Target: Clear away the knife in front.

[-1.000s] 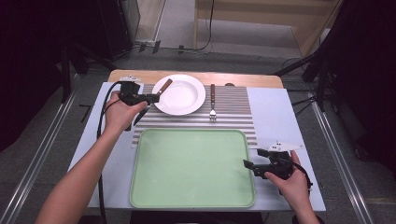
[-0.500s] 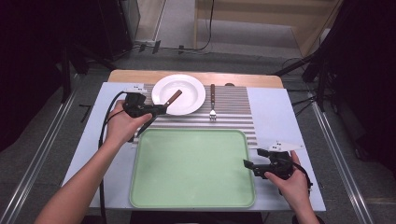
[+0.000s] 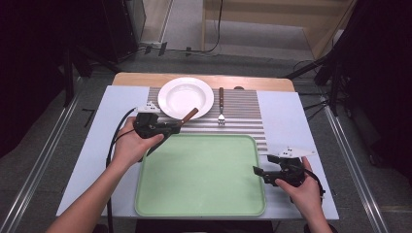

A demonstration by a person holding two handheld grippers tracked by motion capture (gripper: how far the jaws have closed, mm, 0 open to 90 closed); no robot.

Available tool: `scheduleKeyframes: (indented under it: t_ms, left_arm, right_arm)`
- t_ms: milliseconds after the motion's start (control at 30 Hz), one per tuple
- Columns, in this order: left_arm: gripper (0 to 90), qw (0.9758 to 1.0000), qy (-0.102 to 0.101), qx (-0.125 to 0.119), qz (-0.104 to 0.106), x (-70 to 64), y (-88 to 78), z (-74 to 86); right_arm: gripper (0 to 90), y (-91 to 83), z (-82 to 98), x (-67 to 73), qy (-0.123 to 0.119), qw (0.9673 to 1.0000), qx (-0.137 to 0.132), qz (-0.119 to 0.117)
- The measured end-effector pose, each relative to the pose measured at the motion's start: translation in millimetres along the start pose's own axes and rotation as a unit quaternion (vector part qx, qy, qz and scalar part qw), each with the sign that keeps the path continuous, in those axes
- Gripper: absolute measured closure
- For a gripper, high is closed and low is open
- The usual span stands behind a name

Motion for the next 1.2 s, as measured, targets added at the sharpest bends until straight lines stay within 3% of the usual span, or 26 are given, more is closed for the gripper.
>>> scheduleKeyframes:
  t_ms: [500,667,867,1200]
  left_arm:
    - [76.5,0.9995,-0.005,0.017,0.026,-18.9,5.2,21.2]
    - [76.5,0.9995,-0.006,0.009,0.029,-23.6,4.9,26.4]
    - [76.5,0.9989,-0.007,0.005,0.046,-28.3,7.1,34.9]
    - [76.5,0.9988,-0.005,0.015,0.046,-30.1,11.3,48.7]
  right_arm:
    - [19.5,0.3,0.3,-0.1,-0.001,1.0000,0.001,0.001]
    - [19.5,0.4,0.6,0.3,0.000,1.0000,0.003,0.000]
    - [19.6,0.7,0.9,0.3,-0.001,1.0000,0.004,0.000]
    - [19.9,1.3,1.7,1.3,-0.004,1.0000,0.007,-0.001]
Point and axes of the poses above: each handheld gripper's, and its own axes: y roughly forward along the jaws, z roughly out of its underside, x roughly to its left, the point moved 3 cm from there along y, roughly forward along the jaws, and after that the axes turned 7 degrees about z, right-handed, at the moved point
